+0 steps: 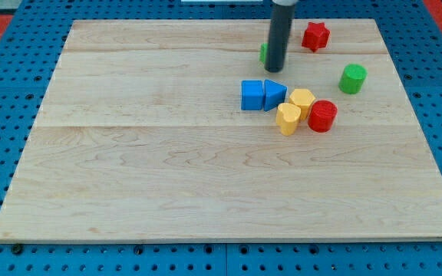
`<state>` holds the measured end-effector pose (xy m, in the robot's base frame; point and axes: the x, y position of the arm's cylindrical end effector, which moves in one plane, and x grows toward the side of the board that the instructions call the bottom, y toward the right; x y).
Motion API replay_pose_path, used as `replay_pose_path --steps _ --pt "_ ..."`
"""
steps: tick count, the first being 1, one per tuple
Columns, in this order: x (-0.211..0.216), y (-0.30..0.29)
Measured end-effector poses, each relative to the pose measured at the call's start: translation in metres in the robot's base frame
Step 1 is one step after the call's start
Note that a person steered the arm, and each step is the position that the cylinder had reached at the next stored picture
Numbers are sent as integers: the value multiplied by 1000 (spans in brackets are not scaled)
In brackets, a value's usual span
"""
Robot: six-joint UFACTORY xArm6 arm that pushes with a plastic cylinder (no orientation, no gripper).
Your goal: Place the green blocks to the left of the red star
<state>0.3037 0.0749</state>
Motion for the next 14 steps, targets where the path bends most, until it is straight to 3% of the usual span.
replay_pose_path --steps 1,2,3,4,6,7,8,9,10,11,12,13,14 --pt "-45 3" --pt "14 26" --pt "33 107" --pt "-12 108" --pt "-50 95" --pt "-28 139" --pt "27 217" --pt "69 188" --pt "61 128" --pt "23 98" --pt "8 83" --pt "-7 109" --pt "-28 82"
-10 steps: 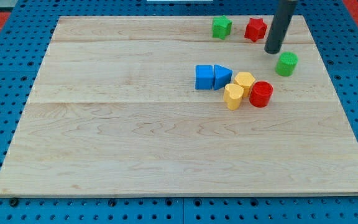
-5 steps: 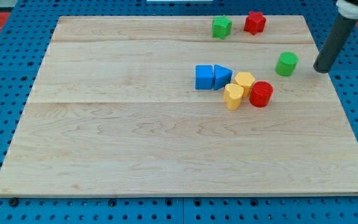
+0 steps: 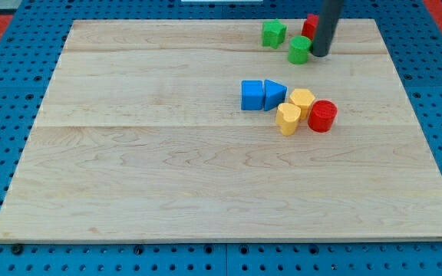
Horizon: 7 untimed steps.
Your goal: Place the green blocks to the left of the red star
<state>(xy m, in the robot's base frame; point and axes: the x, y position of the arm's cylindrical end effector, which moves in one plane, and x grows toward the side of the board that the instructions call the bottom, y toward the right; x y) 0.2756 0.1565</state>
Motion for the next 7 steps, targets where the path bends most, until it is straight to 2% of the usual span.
replay_pose_path --steps 1,3,7 --pt "23 -39" --pt "5 -117" --pt "-18 -77"
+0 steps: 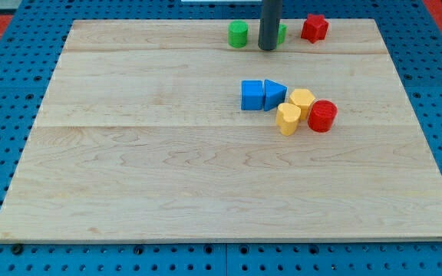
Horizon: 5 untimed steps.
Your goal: Place the green blocks to the left of the red star
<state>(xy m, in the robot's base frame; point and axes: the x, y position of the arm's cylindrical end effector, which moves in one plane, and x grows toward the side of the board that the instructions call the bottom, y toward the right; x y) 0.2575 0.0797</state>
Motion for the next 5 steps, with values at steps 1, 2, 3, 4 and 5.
replay_pose_path --steps 1,2,3,4,5 --pt "-6 11" --pt "-6 12" --pt "18 -9" --pt "10 -41" --pt "-13 -41"
